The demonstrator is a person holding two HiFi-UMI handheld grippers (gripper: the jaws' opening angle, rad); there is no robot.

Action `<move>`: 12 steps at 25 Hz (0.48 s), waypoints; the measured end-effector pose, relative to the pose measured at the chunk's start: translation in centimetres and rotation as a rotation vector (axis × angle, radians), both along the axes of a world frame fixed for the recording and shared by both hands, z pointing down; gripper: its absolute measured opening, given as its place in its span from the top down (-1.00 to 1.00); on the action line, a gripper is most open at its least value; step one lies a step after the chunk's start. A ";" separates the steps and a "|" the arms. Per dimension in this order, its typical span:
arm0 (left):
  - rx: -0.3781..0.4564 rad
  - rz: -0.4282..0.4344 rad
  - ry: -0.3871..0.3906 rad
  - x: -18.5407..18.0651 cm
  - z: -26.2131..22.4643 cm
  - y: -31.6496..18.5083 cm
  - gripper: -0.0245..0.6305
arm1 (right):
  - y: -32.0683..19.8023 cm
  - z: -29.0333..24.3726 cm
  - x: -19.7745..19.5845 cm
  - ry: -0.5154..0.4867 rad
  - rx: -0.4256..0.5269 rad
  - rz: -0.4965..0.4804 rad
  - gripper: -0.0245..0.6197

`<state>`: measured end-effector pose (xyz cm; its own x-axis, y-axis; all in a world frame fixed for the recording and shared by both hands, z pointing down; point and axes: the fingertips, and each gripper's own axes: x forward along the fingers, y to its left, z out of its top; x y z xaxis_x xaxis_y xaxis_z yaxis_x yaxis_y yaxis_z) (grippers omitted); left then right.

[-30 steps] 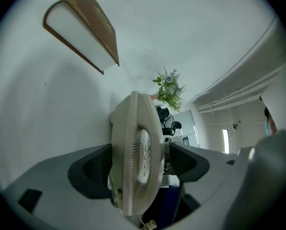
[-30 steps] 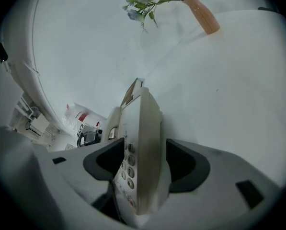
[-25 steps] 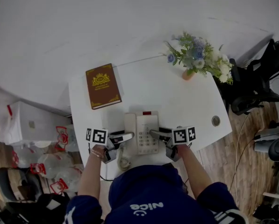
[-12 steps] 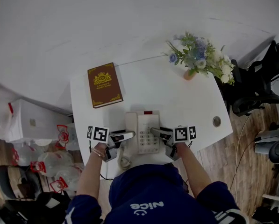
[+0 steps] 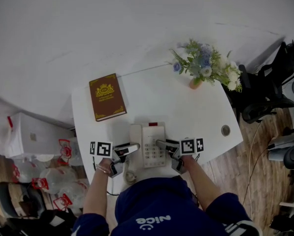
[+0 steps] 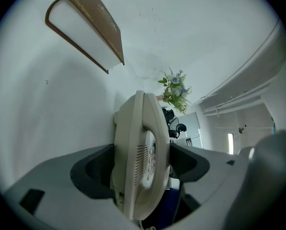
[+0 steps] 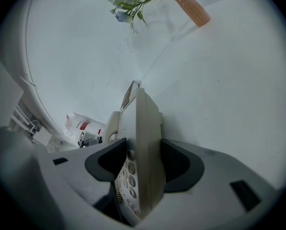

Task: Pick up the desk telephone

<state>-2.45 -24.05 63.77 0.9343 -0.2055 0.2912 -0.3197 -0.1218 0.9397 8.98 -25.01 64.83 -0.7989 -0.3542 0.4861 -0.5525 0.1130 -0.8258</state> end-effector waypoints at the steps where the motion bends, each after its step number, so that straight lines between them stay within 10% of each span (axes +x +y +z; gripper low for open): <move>1: -0.002 -0.007 0.000 -0.1 0.0 -0.2 -0.19 | -0.1 -0.1 0.0 -0.002 -0.001 0.006 0.17; 12: 0.015 -0.016 -0.003 -0.3 -1.2 0.6 -0.19 | 1.0 -1.8 0.0 -0.002 0.013 0.028 0.18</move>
